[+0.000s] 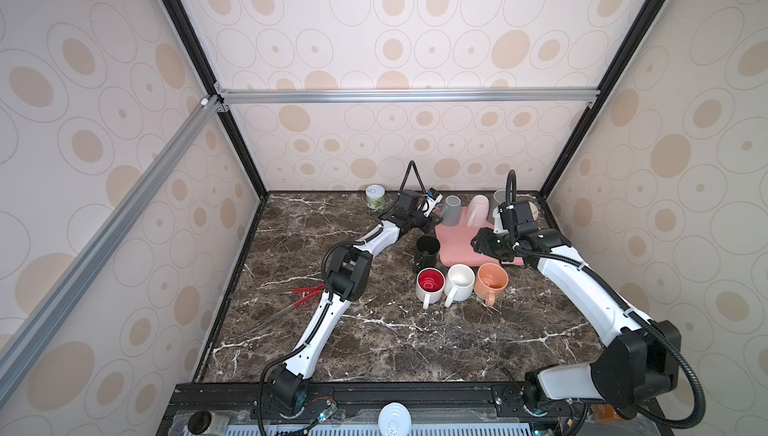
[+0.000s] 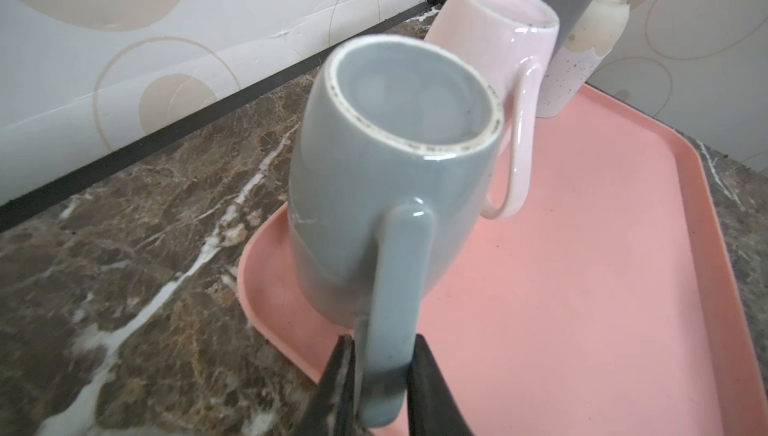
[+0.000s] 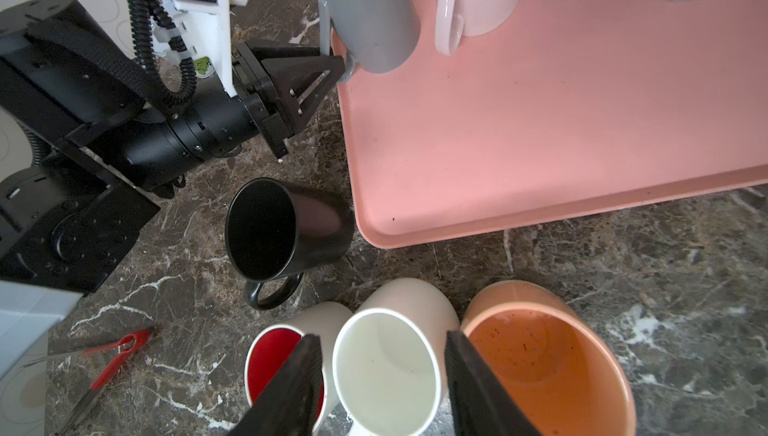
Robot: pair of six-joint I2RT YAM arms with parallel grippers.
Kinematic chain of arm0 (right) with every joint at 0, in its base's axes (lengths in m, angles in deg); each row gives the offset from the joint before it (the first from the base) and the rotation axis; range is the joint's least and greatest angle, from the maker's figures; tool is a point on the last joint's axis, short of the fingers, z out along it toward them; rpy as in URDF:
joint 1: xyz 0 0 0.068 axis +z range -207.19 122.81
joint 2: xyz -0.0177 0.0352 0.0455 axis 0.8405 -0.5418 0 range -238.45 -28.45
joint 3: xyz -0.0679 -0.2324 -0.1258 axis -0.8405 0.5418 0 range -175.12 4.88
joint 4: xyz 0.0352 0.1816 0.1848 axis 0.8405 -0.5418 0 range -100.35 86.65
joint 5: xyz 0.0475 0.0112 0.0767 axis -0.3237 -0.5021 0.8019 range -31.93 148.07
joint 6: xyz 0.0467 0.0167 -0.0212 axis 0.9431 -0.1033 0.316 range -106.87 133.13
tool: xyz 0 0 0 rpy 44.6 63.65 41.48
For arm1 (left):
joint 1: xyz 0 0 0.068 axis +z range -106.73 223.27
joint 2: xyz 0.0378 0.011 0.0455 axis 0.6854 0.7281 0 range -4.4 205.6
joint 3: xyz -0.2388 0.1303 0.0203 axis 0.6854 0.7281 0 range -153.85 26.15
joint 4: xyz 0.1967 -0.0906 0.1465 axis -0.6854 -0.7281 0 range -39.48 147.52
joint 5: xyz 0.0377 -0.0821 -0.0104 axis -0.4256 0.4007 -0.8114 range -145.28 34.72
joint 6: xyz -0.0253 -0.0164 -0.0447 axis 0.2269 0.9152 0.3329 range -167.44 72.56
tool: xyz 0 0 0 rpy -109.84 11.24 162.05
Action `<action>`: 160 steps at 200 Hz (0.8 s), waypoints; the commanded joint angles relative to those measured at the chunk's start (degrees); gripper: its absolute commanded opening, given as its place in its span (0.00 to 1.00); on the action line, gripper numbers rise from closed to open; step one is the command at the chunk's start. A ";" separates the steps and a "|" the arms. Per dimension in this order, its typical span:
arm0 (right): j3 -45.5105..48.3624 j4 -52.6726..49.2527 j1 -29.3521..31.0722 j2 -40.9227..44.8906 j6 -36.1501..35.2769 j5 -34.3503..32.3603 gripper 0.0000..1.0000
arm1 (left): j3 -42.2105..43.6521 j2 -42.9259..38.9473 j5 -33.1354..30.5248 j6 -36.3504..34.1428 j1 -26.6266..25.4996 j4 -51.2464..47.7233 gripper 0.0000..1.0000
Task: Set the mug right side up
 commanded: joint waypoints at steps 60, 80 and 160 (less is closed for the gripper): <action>2.36 -6.47 0.85 6.97 2.98 -1.63 0.52 | 11.66 -8.92 -1.59 -7.73 -2.21 -4.06 0.10; 3.17 -5.63 0.86 7.25 3.67 -1.19 0.51 | 16.42 -12.25 -4.01 -11.03 -2.96 -6.01 0.09; 1.16 -3.31 2.91 2.48 2.75 0.45 0.52 | 19.27 -15.35 -13.46 -13.88 -2.80 -9.08 0.28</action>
